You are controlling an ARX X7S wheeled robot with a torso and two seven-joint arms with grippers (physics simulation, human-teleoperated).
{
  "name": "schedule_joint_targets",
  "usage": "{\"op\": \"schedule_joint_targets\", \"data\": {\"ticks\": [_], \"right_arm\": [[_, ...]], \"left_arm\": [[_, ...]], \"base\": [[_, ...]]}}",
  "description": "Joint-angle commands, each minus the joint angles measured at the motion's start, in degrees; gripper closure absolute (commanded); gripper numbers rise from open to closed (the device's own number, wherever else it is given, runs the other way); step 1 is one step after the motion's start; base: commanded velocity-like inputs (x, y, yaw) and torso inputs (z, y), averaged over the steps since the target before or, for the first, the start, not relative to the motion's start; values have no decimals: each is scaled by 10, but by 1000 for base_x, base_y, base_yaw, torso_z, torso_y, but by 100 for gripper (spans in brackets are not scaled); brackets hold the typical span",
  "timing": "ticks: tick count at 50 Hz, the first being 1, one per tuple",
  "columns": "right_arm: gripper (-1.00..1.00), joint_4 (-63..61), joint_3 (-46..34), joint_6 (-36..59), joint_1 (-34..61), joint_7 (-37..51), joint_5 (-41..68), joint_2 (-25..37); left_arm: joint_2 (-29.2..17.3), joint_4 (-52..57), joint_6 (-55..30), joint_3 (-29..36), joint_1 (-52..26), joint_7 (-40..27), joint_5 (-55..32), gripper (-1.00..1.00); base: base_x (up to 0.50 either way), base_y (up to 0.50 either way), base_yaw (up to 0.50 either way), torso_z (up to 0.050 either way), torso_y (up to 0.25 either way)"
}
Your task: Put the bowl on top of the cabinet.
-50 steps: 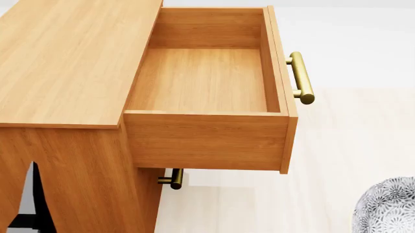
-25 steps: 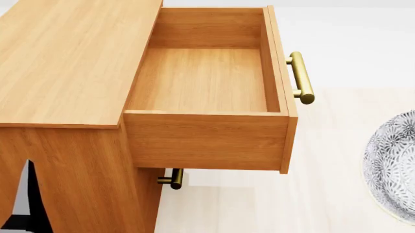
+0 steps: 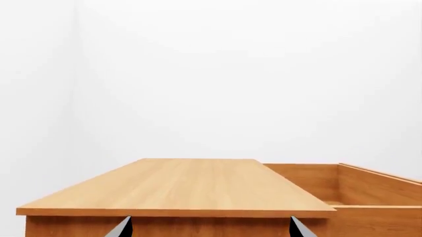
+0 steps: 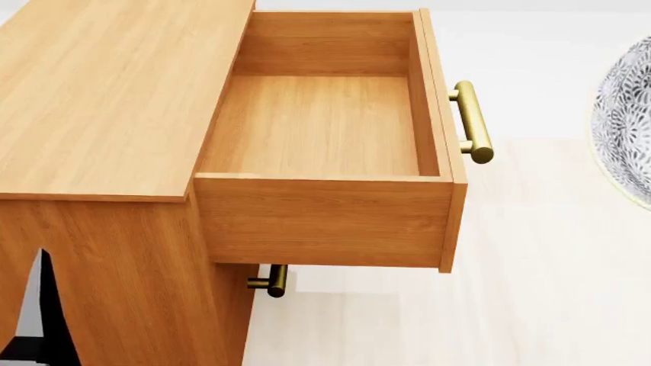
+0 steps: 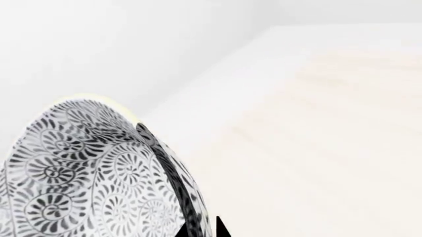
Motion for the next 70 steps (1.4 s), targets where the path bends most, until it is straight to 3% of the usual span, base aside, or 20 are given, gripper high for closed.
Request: {"op": "schedule_joint_targets", "data": {"ticks": [1, 11, 21, 30, 42, 49, 61, 70], "right_arm": [[100, 43, -26, 33, 140, 43, 23, -13], [100, 168, -43, 46, 290, 100, 26, -66], [100, 273, -33, 2, 357, 107, 24, -130], [100, 367, -48, -41, 416, 84, 5, -170], [100, 521, -117, -85, 507, -25, -43, -201], [100, 675, -120, -157, 580, -36, -72, -225], [100, 721, 2, -178, 604, 2, -134, -288], [100, 721, 150, -161, 616, -28, -300, -332]], "left_arm": [[-3, 3, 3, 1, 1, -1, -1, -100], [-5, 2, 4, 2, -1, -3, -2, -100], [-7, 2, 4, -5, -1, -5, -11, -100], [-8, 0, 4, 2, -3, -7, -6, -100], [-8, -4, 10, 3, -3, -7, -7, -100], [-11, -4, 9, 2, -3, -9, -6, -100], [-13, -2, 10, 3, -2, -11, -7, -100], [-14, -3, 12, 5, -2, -12, -8, -100]], "base": [[0, 0, 0, 0, 0], [0, 0, 0, 0, 0], [0, 0, 0, 0, 0], [0, 0, 0, 0, 0], [0, 0, 0, 0, 0], [0, 0, 0, 0, 0], [0, 0, 0, 0, 0], [0, 0, 0, 0, 0]]}}
